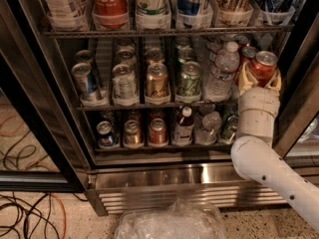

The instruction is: Pick coke can from middle shelf of fridge

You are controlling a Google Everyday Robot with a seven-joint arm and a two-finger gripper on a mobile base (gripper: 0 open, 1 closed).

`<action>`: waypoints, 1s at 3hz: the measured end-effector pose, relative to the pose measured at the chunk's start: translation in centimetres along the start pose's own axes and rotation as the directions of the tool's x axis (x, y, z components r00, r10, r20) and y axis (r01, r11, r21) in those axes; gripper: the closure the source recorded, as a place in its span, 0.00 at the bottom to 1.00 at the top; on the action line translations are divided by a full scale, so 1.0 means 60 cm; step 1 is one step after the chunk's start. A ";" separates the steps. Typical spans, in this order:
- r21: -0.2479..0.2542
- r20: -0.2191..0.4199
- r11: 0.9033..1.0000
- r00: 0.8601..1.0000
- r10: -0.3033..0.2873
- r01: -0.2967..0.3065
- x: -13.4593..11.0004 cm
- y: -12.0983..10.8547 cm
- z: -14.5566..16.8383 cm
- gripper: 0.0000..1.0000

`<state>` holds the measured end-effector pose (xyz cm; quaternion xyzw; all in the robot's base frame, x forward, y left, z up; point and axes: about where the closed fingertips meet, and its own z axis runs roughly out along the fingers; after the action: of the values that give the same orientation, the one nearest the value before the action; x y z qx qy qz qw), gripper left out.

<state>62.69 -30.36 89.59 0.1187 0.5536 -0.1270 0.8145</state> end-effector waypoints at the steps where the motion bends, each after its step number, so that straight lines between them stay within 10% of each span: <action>1: -0.013 -0.010 1.000 1.000 0.003 -0.003 -0.005 -0.004 -0.025 1.00; 3: -0.112 -0.036 0.994 0.999 -0.006 0.002 -0.009 0.006 -0.085 1.00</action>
Offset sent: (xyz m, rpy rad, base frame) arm -0.0497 0.0196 -0.0166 -0.0196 0.0503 0.1025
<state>58.17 -28.29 88.26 0.0742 0.5748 -0.0954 0.8093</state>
